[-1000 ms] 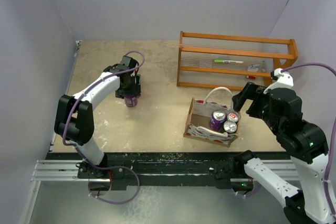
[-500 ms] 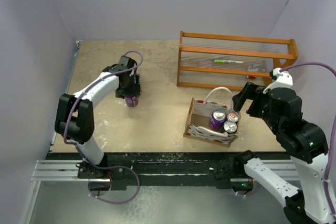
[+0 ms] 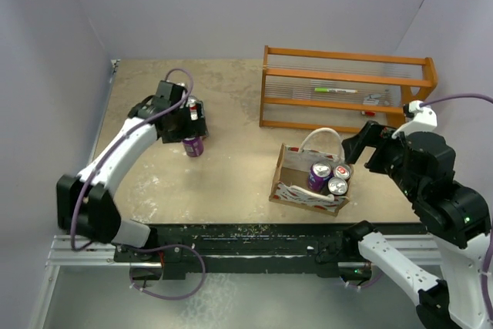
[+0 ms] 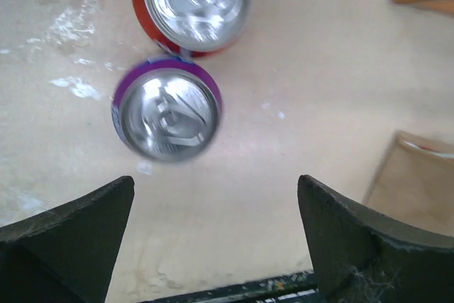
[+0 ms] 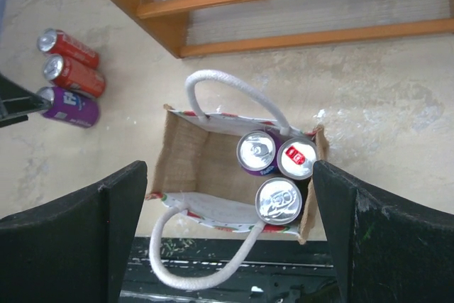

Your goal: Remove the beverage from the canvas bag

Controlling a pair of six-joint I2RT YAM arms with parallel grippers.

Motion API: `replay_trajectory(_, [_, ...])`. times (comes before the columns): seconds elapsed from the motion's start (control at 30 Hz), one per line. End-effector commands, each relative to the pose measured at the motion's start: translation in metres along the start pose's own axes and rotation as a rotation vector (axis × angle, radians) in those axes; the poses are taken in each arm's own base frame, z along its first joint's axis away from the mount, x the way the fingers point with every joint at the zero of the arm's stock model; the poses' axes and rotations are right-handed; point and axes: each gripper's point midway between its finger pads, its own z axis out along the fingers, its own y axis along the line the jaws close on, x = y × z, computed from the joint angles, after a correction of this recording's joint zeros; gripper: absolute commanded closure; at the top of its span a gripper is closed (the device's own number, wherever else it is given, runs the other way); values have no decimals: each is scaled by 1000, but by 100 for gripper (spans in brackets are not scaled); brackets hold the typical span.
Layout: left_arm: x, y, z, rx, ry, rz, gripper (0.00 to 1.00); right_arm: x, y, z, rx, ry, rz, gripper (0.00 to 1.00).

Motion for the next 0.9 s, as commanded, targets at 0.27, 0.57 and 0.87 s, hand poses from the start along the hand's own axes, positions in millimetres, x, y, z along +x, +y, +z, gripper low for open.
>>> replay_trajectory(0.27, [97, -41, -116, 483, -10, -221, 1, 33, 6, -31, -124, 38, 201, 0])
replay_trajectory(0.57, [84, -121, -135, 638, 22, -151, 1, 40, 0, -44, -124, 41, 241, 0])
replay_trajectory(0.87, [96, -258, -145, 746, 16, 170, 1, 36, -16, -60, -75, 1, 254, 0])
